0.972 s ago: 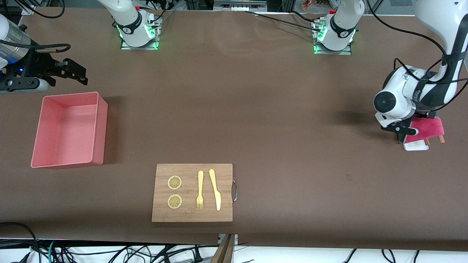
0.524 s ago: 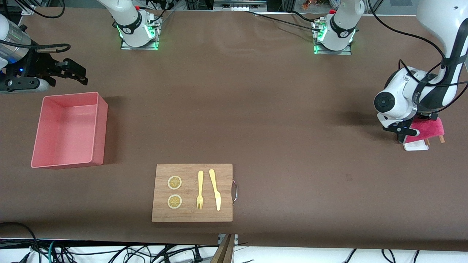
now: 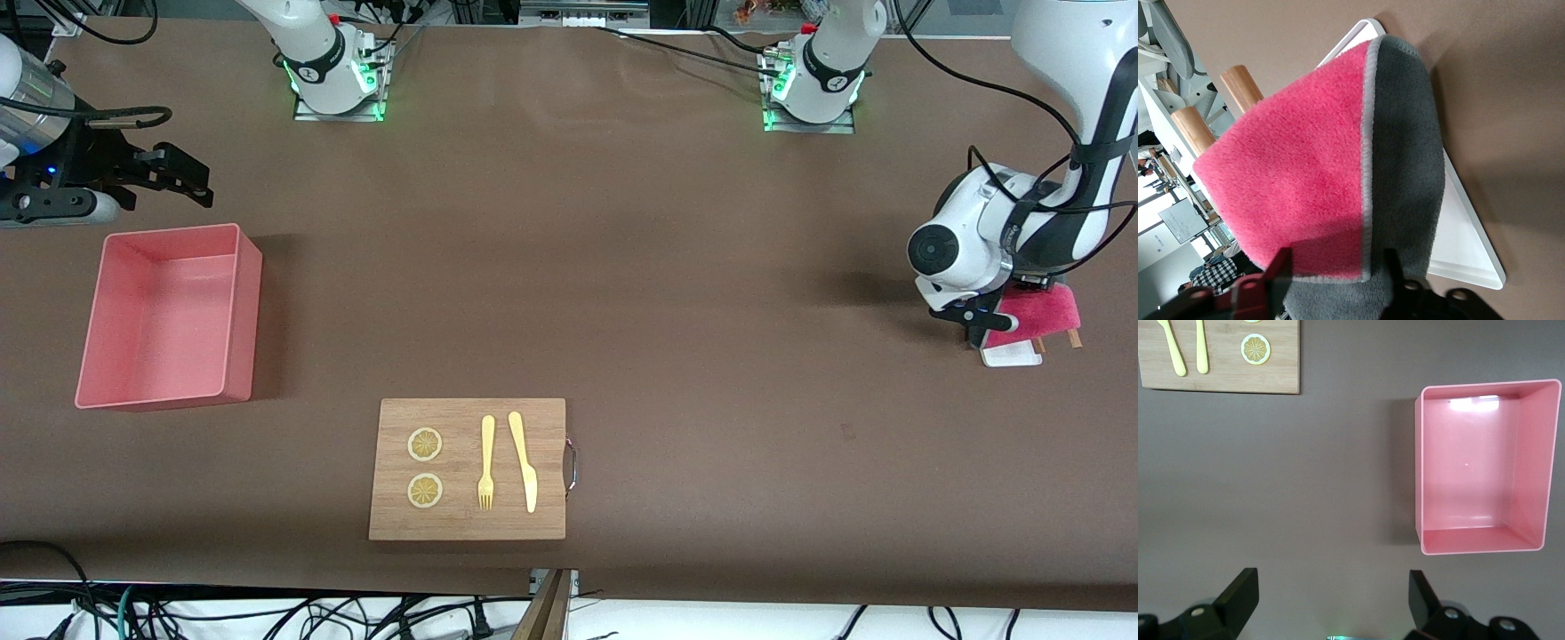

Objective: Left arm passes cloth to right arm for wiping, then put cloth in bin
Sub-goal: 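Close the left gripper on the cloth's edge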

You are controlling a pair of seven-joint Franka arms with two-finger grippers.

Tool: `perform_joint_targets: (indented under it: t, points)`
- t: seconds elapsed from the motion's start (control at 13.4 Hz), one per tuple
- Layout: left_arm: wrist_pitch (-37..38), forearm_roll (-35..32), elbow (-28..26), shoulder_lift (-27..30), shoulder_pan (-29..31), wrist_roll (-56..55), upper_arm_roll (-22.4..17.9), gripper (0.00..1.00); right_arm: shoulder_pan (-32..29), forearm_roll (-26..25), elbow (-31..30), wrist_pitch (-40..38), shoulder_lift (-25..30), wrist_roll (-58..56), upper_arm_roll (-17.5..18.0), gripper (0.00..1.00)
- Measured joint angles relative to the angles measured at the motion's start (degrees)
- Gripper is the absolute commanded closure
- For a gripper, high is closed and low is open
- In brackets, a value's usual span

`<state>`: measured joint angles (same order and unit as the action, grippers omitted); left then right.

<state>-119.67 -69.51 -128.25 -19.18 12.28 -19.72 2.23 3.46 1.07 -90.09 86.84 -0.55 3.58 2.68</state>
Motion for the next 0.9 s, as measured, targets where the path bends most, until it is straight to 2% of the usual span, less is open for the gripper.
perform_joint_targets:
  t: [0.22, 0.37, 0.52, 0.67, 0.9]
  points:
    - [0.00, -0.01, 0.00, -0.01, 0.01, -0.03, 0.00, 0.58, 0.00, 0.00, 0.00, 0.00, 0.00, 0.00, 0.00, 0.00]
    - [0.00, -0.01, 0.00, -0.01, 0.02, -0.04, 0.00, 0.68, 0.00, 0.00, 0.00, 0.00, 0.00, 0.00, 0.00, 0.00]
    - [0.00, -0.01, 0.02, -0.01, 0.02, -0.05, 0.00, 0.87, -0.01, 0.00, 0.00, 0.00, 0.00, 0.00, 0.00, 0.00]
    - [0.00, -0.01, 0.05, -0.01, 0.02, -0.05, 0.00, 1.00, -0.02, 0.00, 0.00, 0.00, 0.00, 0.00, 0.00, 0.00]
    - [0.03, -0.02, 0.29, 0.00, 0.02, -0.05, 0.00, 1.00, -0.04, 0.00, 0.00, 0.00, 0.00, 0.00, 0.00, 0.00]
